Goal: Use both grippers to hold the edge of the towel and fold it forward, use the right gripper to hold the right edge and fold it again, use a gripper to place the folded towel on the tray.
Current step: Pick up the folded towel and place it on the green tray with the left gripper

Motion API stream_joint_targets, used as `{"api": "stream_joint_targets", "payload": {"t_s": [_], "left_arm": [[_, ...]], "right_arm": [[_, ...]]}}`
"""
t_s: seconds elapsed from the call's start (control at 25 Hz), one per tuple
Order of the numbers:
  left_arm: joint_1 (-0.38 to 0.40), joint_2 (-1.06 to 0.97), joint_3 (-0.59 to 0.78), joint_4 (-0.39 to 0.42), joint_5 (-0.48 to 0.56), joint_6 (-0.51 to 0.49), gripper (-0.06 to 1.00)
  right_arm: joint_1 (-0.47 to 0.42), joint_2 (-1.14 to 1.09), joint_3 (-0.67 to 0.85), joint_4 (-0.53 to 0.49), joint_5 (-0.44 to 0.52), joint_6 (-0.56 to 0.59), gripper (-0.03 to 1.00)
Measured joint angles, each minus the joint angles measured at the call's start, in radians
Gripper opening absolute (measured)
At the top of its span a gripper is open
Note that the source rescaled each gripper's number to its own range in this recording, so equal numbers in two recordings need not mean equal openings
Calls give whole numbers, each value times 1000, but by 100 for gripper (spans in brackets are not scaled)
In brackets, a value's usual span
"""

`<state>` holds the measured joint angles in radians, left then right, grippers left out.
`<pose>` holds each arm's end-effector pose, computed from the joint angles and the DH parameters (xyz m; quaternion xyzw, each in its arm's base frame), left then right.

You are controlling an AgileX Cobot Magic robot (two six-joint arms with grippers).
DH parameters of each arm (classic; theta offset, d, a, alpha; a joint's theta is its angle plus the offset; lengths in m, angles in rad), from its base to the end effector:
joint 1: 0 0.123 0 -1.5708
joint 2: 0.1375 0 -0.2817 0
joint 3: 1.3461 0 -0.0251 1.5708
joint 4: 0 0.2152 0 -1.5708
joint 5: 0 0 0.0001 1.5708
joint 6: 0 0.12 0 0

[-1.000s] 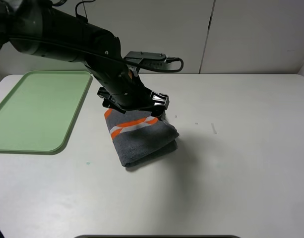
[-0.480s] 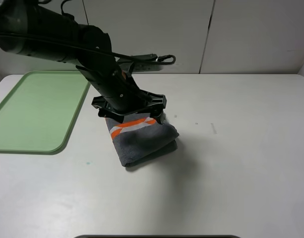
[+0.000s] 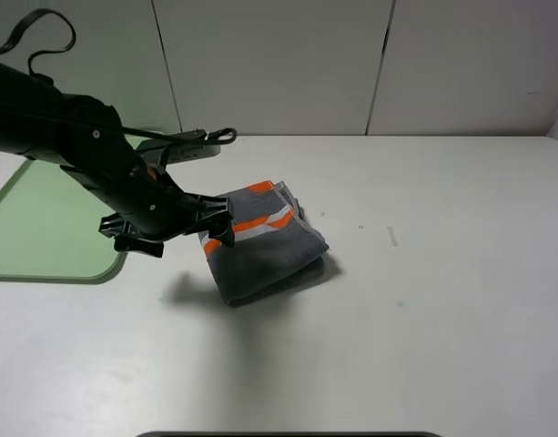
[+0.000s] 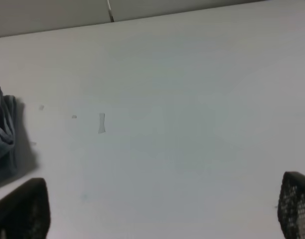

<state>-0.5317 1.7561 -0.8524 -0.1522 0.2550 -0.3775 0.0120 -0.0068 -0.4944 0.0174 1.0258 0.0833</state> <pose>0.2671 -0.1625 0.1454 0.0081 0.9685 -0.1412 0.2052 -0.0056 0.0017 0.2491 0.0299 0.8431 0.0343 0.5358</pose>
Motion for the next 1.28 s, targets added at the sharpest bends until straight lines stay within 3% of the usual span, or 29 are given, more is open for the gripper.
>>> {"api": "stream_joint_targets", "payload": {"t_s": [0.32, 0.72, 1.28], "left_arm": [[1, 2, 40, -56, -146, 9, 100], [1, 144, 30, -63, -215, 23, 100], [-7, 246, -108, -60, -255, 51, 98]], "right_arm": [[0, 0, 0, 0, 0, 0, 100], [0, 0, 0, 0, 0, 0, 100], [0, 0, 0, 0, 0, 0, 100]]}}
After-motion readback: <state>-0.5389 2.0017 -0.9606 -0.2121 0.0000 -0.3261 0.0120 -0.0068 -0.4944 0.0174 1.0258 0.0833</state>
